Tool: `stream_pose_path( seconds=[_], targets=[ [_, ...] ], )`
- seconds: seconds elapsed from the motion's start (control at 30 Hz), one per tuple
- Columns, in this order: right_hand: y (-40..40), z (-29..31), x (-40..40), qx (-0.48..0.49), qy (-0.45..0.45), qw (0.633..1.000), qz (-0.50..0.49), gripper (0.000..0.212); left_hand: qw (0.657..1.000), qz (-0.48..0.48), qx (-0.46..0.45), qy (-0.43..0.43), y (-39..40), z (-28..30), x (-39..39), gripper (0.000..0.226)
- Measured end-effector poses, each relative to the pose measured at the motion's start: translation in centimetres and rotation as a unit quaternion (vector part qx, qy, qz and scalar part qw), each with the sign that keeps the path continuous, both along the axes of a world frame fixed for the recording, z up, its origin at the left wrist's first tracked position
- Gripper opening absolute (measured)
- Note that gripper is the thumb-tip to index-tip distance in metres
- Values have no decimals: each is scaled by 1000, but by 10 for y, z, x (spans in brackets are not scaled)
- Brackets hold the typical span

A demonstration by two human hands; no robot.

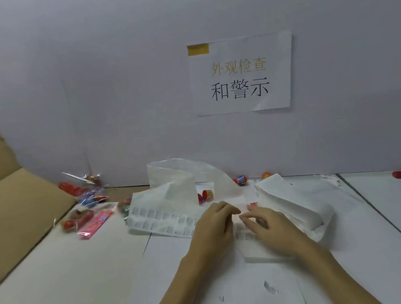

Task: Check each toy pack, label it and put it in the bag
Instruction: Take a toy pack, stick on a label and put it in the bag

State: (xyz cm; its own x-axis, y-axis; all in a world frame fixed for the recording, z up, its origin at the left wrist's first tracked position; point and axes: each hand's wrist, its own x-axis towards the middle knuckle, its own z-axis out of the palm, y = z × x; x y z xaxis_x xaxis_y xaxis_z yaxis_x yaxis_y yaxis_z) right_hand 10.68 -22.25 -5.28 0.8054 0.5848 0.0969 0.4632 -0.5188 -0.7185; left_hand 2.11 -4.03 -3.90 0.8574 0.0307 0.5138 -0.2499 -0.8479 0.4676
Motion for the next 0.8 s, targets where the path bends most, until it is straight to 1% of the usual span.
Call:
stream_pose_path(
  seconds=[0.07, 0.13, 0.17, 0.23, 0.27, 0.3, 0.33, 0.37, 0.43, 0.47, 0.5, 0.57, 0.6, 0.7, 0.8],
  targets=[
    [0, -2, 0, -28, -26, 999, -8, 24, 993, 105, 32, -41, 5, 3, 0, 27],
    [2, -1, -1, -46, -49, 998, -19, 27, 971, 224, 76, -38, 12, 2, 1, 27],
    [2, 0, -2, -51, -56, 997, -27, 29, 957, 275, 92, -4, 15, 1, 1, 28],
    [4, 0, -3, -50, -68, 995, -54, 31, 930, 336, 104, 112, 21, -2, 0, 37],
    [5, 1, -4, -45, -81, 993, -68, 32, 922, 337, 103, 158, 23, -5, -1, 41],
    [6, 1, -4, -37, -97, 992, -76, 35, 924, 319, 104, 184, 24, -8, -1, 43],
    [7, 2, -6, -26, -113, 991, -74, 38, 934, 286, 101, 190, 24, -11, 0, 41],
    [8, 3, -7, -18, -126, 990, -61, 39, 948, 245, 90, 184, 22, -12, -1, 38],
    [11, 4, -9, -34, -134, 990, -22, 37, 973, 174, 35, 147, 19, -11, -1, 27],
    [12, 3, -9, -55, -129, 990, -5, 37, 980, 153, 7, 127, 19, -10, -1, 26],
    [13, 3, -10, -77, -122, 990, 5, 38, 984, 142, -13, 106, 19, -7, -1, 29],
    [14, 0, -10, -106, -110, 988, 11, 39, 986, 143, -42, 72, 22, -4, -2, 34],
    [15, 0, -10, -110, -106, 988, 9, 39, 985, 147, -62, 58, 23, -3, -2, 32],
    [16, -1, -9, -109, -100, 989, -4, 37, 979, 160, -125, 20, 29, -1, -1, 17],
    [17, -2, -9, -113, -100, 988, -23, 37, 962, 222, -158, -34, 35, 1, 1, 12]
  ],
)
